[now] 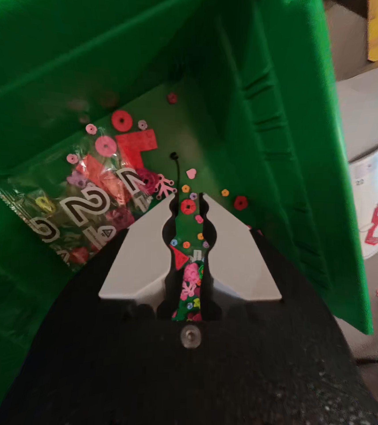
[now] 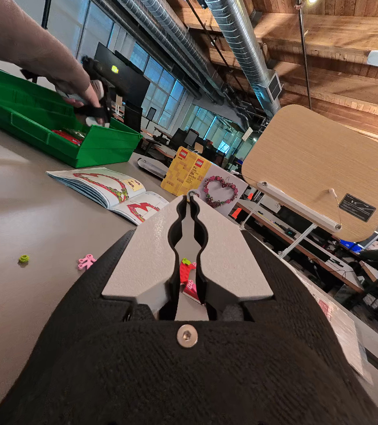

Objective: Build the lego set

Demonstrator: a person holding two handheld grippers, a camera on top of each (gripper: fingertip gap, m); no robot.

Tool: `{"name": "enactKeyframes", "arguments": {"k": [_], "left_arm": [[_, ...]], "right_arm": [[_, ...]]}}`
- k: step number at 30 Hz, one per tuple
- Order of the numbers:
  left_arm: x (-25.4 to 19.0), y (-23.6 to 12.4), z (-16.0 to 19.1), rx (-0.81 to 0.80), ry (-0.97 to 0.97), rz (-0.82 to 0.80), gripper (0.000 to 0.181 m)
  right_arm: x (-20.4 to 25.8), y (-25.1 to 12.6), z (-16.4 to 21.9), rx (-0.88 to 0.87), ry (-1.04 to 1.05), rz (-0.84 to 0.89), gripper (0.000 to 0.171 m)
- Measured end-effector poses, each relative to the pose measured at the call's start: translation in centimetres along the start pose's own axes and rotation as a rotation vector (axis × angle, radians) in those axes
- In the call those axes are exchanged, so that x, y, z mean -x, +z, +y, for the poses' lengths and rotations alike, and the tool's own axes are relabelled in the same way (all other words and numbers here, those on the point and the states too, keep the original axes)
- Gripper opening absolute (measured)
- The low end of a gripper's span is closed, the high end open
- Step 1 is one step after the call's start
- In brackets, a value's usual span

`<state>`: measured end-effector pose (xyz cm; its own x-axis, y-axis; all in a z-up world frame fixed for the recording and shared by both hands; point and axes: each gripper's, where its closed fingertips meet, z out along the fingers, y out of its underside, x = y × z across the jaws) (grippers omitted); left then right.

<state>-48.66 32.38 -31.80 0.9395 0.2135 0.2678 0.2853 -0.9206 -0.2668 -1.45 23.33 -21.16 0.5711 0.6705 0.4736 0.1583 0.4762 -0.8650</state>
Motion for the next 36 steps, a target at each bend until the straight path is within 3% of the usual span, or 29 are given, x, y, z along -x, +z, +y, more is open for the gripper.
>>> {"name": "enactKeyframes", "arguments": {"k": [7,18,32,33,34,36], "left_arm": [[1.0,1.3,0.8,0.09,-0.055,-0.044,0.022],[2.5,1.5,-0.3,0.03,-0.076,-0.083,0.026],[2.1,1.3,0.5,0.054,0.134,-0.211,0.016],[1.8,0.7,0.1,0.021,0.154,-0.204,0.016],[1.3,-0.2,-0.4,-0.024,0.176,-0.194,0.002],[0.0,-2.8,-1.8,-0.162,0.241,-0.182,0.0]], "right_arm": [[0.0,0.0,0.1,0.003,0.0,-0.003,0.001],[1.0,0.2,0.0,0.007,-0.056,-0.032,0.001],[1.3,0.2,0.0,0.009,-0.062,-0.047,0.001],[1.3,0.2,0.1,0.011,-0.064,-0.047,0.001],[1.3,0.2,0.1,0.012,-0.065,-0.046,0.001],[1.2,0.2,0.1,0.012,-0.063,-0.044,0.001]]}}
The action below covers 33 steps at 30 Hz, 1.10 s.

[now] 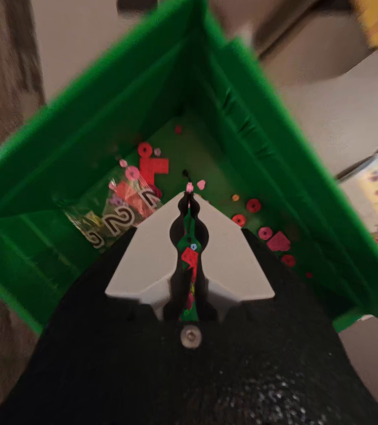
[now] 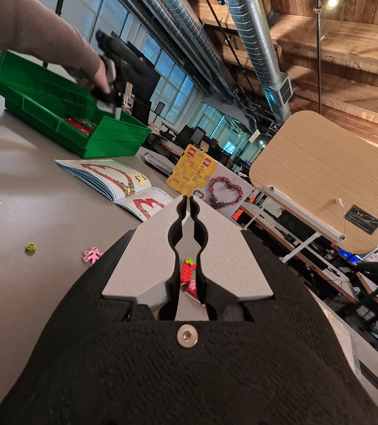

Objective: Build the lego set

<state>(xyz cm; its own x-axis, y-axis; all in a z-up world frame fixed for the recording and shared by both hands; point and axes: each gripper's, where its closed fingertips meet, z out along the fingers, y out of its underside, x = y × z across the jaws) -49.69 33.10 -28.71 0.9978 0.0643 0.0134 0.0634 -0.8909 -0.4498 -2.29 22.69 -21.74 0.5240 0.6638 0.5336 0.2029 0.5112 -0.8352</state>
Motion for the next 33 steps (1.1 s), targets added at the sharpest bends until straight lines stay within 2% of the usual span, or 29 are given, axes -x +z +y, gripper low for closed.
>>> {"name": "enactKeyframes", "arguments": {"k": [4,7,9,11,14,17,22,25,28,33], "left_arm": [[-3.0,-6.2,-3.2,-0.271,0.102,0.026,0.0],[-4.7,-8.0,-3.0,-0.302,0.172,0.032,0.0],[-6.6,-8.3,-2.6,-0.312,0.204,0.099,0.0],[-9.5,-9.8,-2.9,-0.394,0.236,0.21,0.0],[-16.7,-13.8,-2.7,-0.578,0.313,0.474,0.0],[-24.4,-16.5,-0.5,-0.696,0.443,0.691,0.0],[-35.6,-17.1,5.9,-0.65,0.514,1.098,0.0],[-40.4,-16.5,10.3,-0.622,0.611,1.261,0.0],[-42.5,-16.1,12.4,-0.712,0.689,1.295,0.0],[-43.3,-15.8,12.4,-0.723,0.543,1.415,0.0]], "right_arm": [[0.3,0.1,-0.1,0.001,-0.02,-0.009,0.001],[0.7,0.2,-0.2,0.0,-0.039,-0.022,0.001],[0.9,0.1,-0.4,-0.005,-0.04,-0.028,0.001],[0.7,0.1,-0.5,-0.008,-0.043,-0.022,0.001],[0.5,0.1,-0.8,-0.014,-0.037,-0.015,0.002],[1.9,0.1,-1.6,-0.055,0.062,-0.119,0.007],[4.5,-0.5,-3.9,-0.149,0.387,-0.382,0.014],[4.1,-0.9,-4.6,-0.184,0.516,-0.426,0.015],[3.7,-1.2,-5.0,-0.214,0.571,-0.452,0.013],[3.6,-1.1,-4.6,-0.179,0.591,-0.46,0.011]]}}
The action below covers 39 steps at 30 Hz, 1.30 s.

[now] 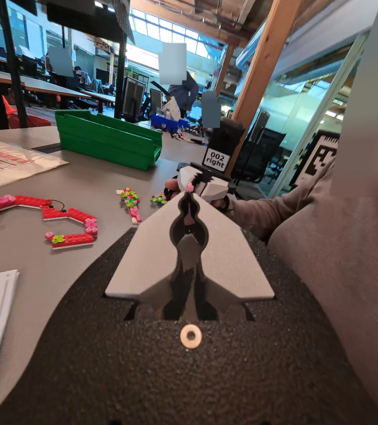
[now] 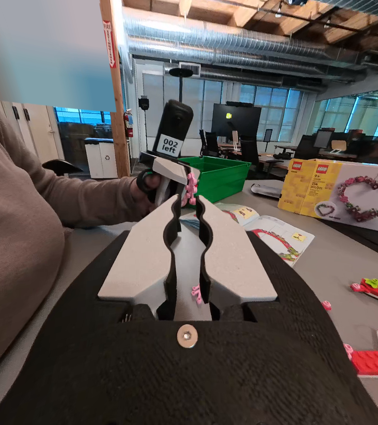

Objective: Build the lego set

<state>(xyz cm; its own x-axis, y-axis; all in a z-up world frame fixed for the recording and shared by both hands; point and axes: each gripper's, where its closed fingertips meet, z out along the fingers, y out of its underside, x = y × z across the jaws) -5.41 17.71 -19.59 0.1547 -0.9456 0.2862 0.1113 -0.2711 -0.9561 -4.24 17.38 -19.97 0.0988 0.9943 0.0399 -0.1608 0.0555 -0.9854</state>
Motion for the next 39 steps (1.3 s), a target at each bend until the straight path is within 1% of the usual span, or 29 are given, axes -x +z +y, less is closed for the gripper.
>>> {"name": "enactKeyframes", "arguments": {"k": [2,5,8,11,12,13,15,19,20,21,22,24,26,27,31,33,36,39], "left_arm": [[0.1,0.0,0.1,-0.026,-0.028,0.013,0.0],[0.4,0.1,0.4,-0.024,-0.029,0.015,0.0],[0.5,0.1,0.5,-0.025,-0.033,0.022,0.0],[0.2,0.3,0.4,-0.038,-0.044,0.05,0.0],[0.2,0.3,0.5,-0.036,-0.046,0.056,0.0],[0.2,0.4,0.6,-0.033,-0.044,0.054,0.0],[0.3,0.5,0.8,-0.028,-0.048,0.052,0.0],[1.0,0.1,0.9,-0.034,-0.058,0.016,0.0],[1.2,0.0,1.0,-0.031,-0.054,0.009,0.005],[1.4,-0.2,1.0,-0.029,-0.05,-0.005,0.013],[1.5,-0.4,1.1,-0.027,-0.044,-0.016,0.017],[1.8,-0.7,1.2,-0.022,-0.03,-0.038,0.006],[2.4,-0.8,1.6,-0.002,-0.024,-0.073,0.0],[2.9,-0.9,1.9,0.023,-0.019,-0.099,0.0],[4.7,-1.4,3.2,0.101,-0.001,-0.202,0.0],[5.7,-1.8,3.6,0.111,0.003,-0.264,0.0],[7.9,-3.0,4.0,0.128,0.018,-0.409,0.0],[9.7,-4.4,3.8,0.109,0.067,-0.534,0.0]], "right_arm": [[0.2,0.1,0.2,0.007,0.007,-0.011,0.01],[0.3,0.3,0.3,0.008,0.023,-0.015,0.008],[-0.8,0.3,0.9,0.044,-0.016,0.054,0.012],[-0.7,0.6,1.5,0.073,0.011,0.044,0.015],[-0.6,0.7,1.7,0.077,0.022,0.037,0.012],[-0.6,0.8,1.9,0.082,0.025,0.032,0.005],[-0.7,0.8,2.3,0.106,0.019,0.034,0.0],[-1.1,0.6,2.5,0.133,-0.015,0.058,0.0],[-1.3,0.5,2.5,0.146,-0.067,0.083,0.0],[-1.6,0.3,2.6,0.172,-0.155,0.116,0.0],[-1.8,0.2,2.7,0.203,-0.275,0.154,0.0],[-1.9,-0.1,3.2,0.283,-0.535,0.203,0.0],[-1.9,-0.1,3.6,0.335,-0.705,0.235,0.0],[-1.8,0.0,3.8,0.354,-0.736,0.241,0.0],[-2.9,-0.2,4.9,0.423,-0.702,0.278,0.0],[-4.2,-1.0,5.0,0.456,-0.677,0.349,0.0],[-6.0,-2.0,4.9,0.482,-0.631,0.456,0.0],[-7.2,-2.9,4.9,0.484,-0.553,0.524,0.0]]}}
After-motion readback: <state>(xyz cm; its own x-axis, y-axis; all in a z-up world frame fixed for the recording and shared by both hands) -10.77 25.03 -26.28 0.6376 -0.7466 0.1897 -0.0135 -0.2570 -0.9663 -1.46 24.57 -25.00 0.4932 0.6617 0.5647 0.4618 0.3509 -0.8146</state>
